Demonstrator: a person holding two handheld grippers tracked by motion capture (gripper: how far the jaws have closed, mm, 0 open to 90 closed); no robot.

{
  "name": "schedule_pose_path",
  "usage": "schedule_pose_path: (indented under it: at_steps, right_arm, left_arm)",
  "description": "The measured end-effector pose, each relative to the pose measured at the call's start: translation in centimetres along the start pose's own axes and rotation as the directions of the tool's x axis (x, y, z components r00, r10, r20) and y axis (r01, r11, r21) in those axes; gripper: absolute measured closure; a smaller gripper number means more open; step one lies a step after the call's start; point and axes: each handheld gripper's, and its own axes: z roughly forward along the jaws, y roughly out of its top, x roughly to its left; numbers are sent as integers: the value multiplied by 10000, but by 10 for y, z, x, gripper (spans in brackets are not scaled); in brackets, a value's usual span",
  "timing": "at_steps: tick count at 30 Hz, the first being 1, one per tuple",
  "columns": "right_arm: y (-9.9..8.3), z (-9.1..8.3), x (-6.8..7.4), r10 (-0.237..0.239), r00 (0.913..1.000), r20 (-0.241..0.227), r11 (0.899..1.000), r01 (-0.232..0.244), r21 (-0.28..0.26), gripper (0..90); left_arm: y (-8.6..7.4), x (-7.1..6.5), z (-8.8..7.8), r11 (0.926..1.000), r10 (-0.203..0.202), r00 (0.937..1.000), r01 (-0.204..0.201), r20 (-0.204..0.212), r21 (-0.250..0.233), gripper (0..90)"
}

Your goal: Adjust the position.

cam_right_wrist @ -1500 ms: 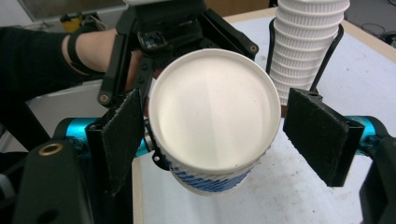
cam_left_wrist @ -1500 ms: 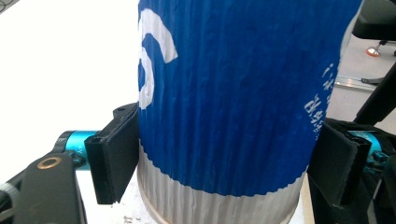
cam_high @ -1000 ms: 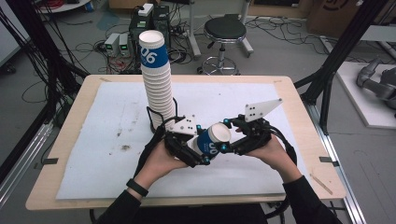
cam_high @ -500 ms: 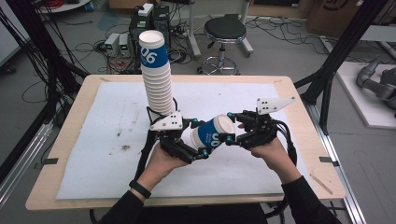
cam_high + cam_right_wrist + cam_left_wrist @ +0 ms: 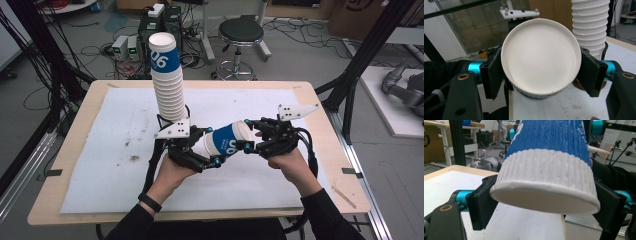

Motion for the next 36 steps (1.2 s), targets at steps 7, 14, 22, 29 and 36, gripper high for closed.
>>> schedule_pose_path:
  at_steps: [7,14,22,29,36]
  right_arm:
    - [0,0,2,-378,9981,487,9962,338,798,246]
    - [7,-8,4,-952,9930,694,9853,840,1486,231]
    - [6,-4,7,-1464,9870,667,9536,1228,2750,230]
    - [1,10,6,-1534,9866,550,9302,1254,3451,232]
    - [-3,7,1,-1302,9912,251,9402,1154,3204,287]
  left_arm:
    - [5,1,-4,9980,202,9997,-194,-140,598,183]
    - [12,0,-6,9832,578,9980,-522,-273,1749,191]
    - [16,-3,-2,9481,1122,9933,-991,-263,3022,197]
    - [17,-4,-1,9367,1159,9932,-1045,-143,3342,198]
    - [19,-5,-2,9458,1092,9940,-1006,-106,3088,187]
